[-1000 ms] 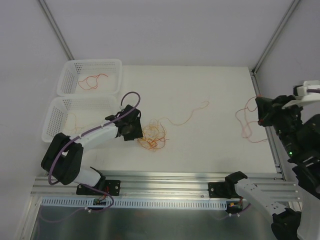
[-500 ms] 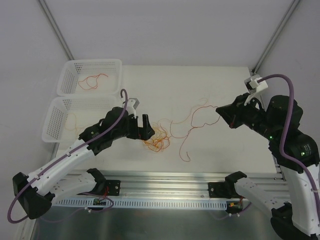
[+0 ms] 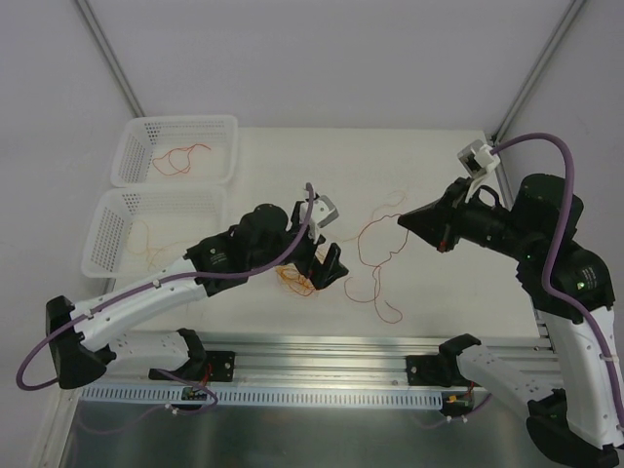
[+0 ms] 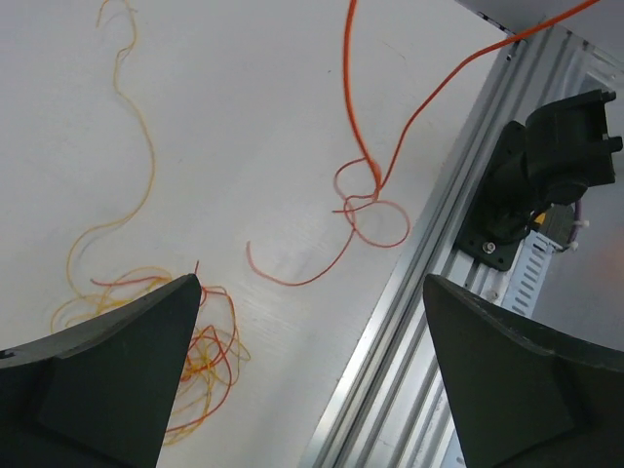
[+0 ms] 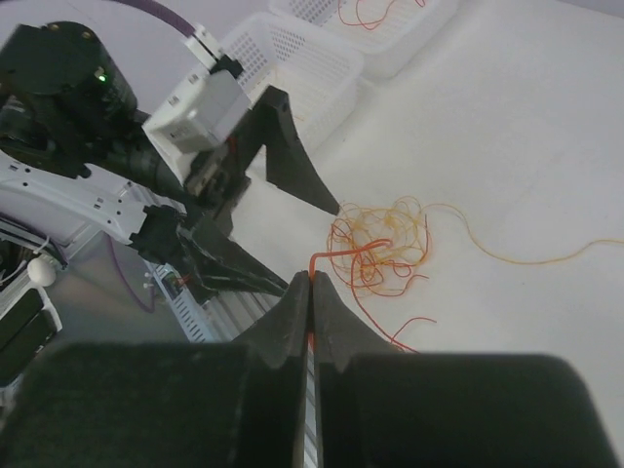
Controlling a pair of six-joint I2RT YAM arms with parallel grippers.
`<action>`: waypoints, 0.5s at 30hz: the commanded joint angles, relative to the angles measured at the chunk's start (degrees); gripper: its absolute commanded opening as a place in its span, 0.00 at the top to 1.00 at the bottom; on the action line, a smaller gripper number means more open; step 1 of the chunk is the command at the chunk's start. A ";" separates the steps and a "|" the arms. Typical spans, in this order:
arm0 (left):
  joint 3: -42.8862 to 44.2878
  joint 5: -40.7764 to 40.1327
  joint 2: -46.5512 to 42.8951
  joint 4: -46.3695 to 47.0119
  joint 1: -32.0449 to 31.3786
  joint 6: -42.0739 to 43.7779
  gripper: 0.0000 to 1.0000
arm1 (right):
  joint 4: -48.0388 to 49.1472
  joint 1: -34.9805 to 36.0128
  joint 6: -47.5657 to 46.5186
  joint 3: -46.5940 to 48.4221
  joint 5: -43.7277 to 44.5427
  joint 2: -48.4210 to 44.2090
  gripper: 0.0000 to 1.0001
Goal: Untangle the cables
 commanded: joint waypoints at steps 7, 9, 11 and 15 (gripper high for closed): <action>3.54 6.11 8.58 15.03 -5.40 8.01 0.01 | 7.52 0.58 4.12 -2.64 -6.59 -1.71 0.99; 3.36 6.46 9.55 17.14 -5.76 8.01 0.01 | 8.84 0.58 5.96 -3.17 -6.85 -1.98 0.99; 3.10 6.03 10.69 18.11 -6.29 8.01 0.01 | 9.72 0.75 6.49 -3.79 -6.94 -2.33 0.99; 2.83 5.41 12.89 19.70 -6.73 6.78 0.07 | 11.13 0.84 7.55 -4.67 -6.94 -2.68 0.99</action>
